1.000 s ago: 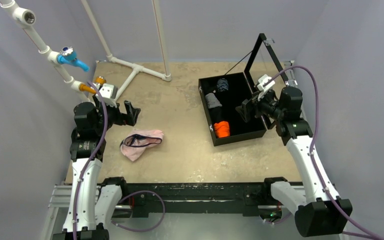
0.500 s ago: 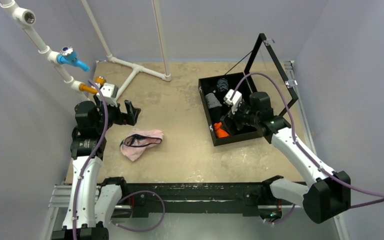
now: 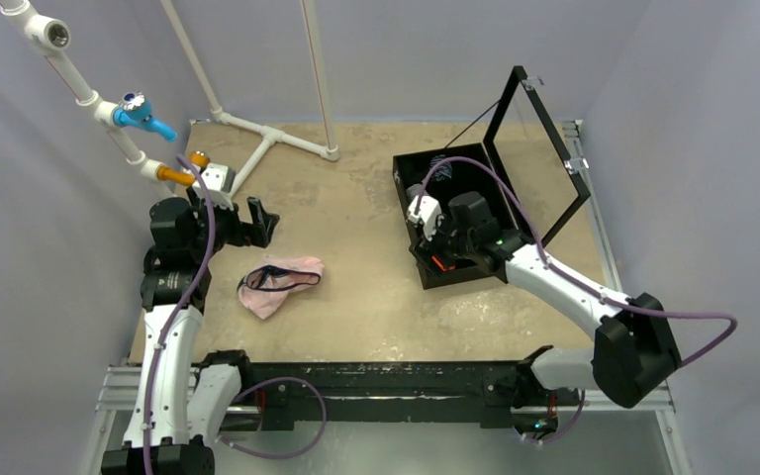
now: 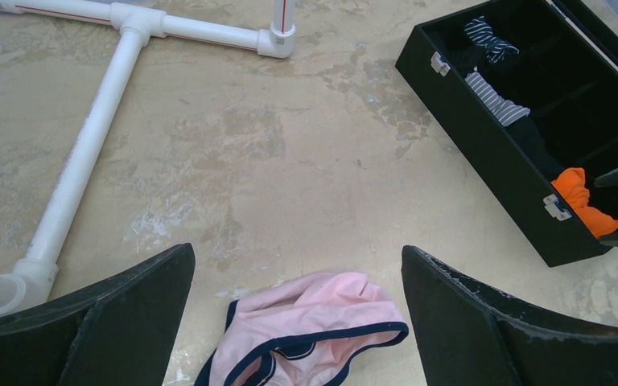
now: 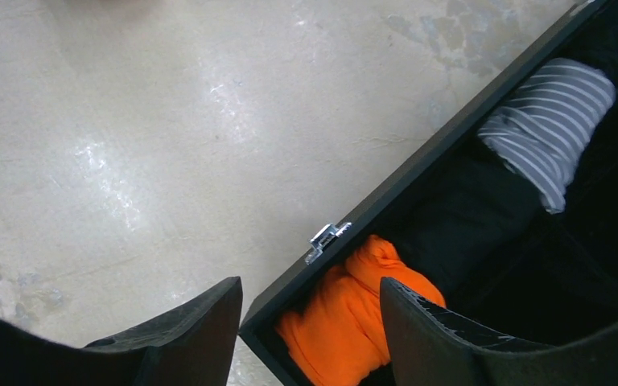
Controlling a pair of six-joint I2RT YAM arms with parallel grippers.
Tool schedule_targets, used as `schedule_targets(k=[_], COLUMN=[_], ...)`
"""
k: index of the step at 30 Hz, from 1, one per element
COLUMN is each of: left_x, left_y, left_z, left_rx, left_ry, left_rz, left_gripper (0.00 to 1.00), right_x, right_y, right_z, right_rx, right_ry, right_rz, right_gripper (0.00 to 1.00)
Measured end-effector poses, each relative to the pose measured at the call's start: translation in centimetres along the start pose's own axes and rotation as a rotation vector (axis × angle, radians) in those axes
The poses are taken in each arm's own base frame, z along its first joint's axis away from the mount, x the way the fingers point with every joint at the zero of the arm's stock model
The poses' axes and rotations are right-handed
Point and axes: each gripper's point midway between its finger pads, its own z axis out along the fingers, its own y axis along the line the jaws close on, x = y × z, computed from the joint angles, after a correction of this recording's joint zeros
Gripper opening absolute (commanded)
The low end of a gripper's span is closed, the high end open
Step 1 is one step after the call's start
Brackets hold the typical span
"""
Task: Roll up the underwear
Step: Move the storage box to the center of the board.
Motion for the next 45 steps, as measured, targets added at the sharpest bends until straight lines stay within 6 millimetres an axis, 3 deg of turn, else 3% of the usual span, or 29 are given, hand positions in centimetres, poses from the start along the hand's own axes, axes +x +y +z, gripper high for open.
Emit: schedule_targets(k=[7, 14, 24, 35, 38, 45], left_x=[0.0, -0.1, -0.1, -0.1, -0.1, -0.1], left_y=[0.0, 0.0, 0.0, -0.1, -0.1, -0.1], left_z=[0.0, -0.1, -0.1, -0.2, -0.2, -0.3], left_rx=[-0.001, -0.003, -0.002, -0.001, 0.000, 0.001], left_ry=[-0.001, -0.006, -0.006, -0.006, -0.006, -0.004], left_rz=[0.000, 0.002, 0.002, 0.002, 0.002, 0.001], left_gripper=[1.00, 1.00, 1.00, 1.00, 1.00, 1.00], right_x=[2.1, 3.4, 3.4, 3.8, 4.4, 7.8], right_y=[0.8, 0.9, 0.5, -0.1, -1.7, -8.3], right_z=[2.4, 3.4, 3.6, 3.5, 3.0, 0.0], right_rx=[0.003, 0.018, 0.055, 0.078, 0.106, 0.271], right_ry=[0.098, 0.153, 0.177, 0.198, 0.207, 0.273], right_rz=[-0.002, 0.007, 0.025, 0.042, 0.069, 0.134], right_gripper=[0.49, 0.37, 0.16, 0.07, 0.06, 0.04])
